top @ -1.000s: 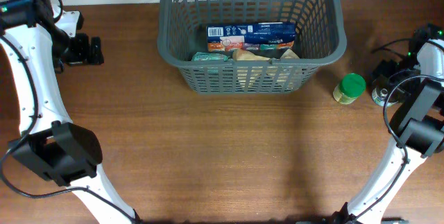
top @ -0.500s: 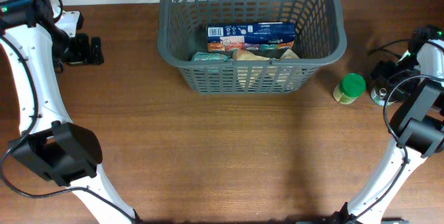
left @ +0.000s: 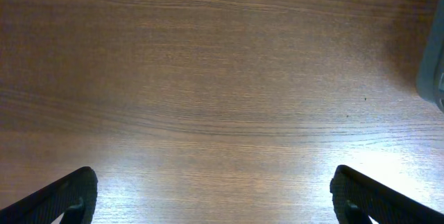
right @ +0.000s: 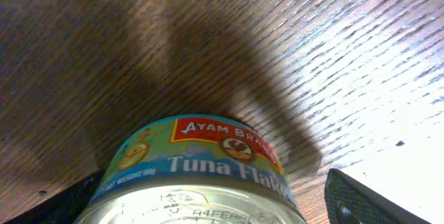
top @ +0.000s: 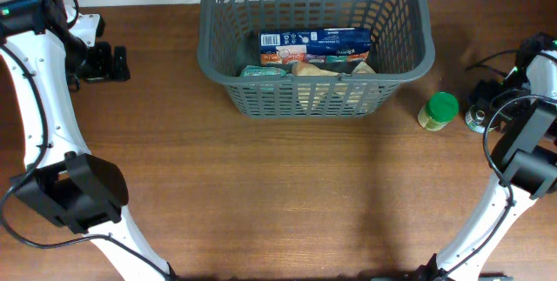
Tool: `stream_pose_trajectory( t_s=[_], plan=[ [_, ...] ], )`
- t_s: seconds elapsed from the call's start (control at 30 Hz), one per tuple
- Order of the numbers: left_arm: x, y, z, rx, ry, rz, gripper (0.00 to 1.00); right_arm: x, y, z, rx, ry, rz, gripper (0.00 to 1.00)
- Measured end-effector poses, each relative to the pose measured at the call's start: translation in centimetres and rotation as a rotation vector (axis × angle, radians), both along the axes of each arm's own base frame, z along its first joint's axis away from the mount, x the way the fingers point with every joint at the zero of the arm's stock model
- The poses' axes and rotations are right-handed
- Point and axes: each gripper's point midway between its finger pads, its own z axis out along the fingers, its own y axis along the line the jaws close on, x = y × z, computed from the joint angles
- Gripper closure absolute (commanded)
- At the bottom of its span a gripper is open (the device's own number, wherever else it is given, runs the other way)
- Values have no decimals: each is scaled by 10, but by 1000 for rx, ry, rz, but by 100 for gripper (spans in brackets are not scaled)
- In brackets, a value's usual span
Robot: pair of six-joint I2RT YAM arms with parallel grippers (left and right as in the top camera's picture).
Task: Pack container
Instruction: 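Close the right gripper on the tuna can and lift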
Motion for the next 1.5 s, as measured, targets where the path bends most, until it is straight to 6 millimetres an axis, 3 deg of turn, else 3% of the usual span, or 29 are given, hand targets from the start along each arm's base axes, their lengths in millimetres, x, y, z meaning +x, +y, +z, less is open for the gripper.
stream_pose_trajectory(
  t_s=[0.2, 0.53, 0.7, 0.83, 0.93, 1.3, 1.43, 1.47, 1.5],
  plan=[
    [0, 0, 0, 0, 0, 0, 1, 0, 0, 0, 0, -1, 0, 12],
    [0, 0, 0, 0, 0, 0, 1, 3, 4, -1, 24, -17, -7, 31],
    [0, 0, 0, 0, 0, 0, 1, 3, 5, -1, 26, -16, -21, 34],
    [0, 0, 0, 0, 0, 0, 1, 2, 5, -1, 24, -13, -29, 53],
    [0, 0, 0, 0, 0, 0, 1, 2, 5, -1, 25, -13, -37, 59],
    [0, 0, 0, 0, 0, 0, 1, 0, 6, 0, 28, -4, -43, 67],
    [0, 0, 0, 0, 0, 0, 1, -6, 6, 20, 24, 21, -41, 78],
    [0, 0, 0, 0, 0, 0, 1, 0, 4, 36, 9, -8, -40, 84],
    [0, 0, 0, 0, 0, 0, 1, 7, 2, 61, -15, -51, -38, 96]
  ],
)
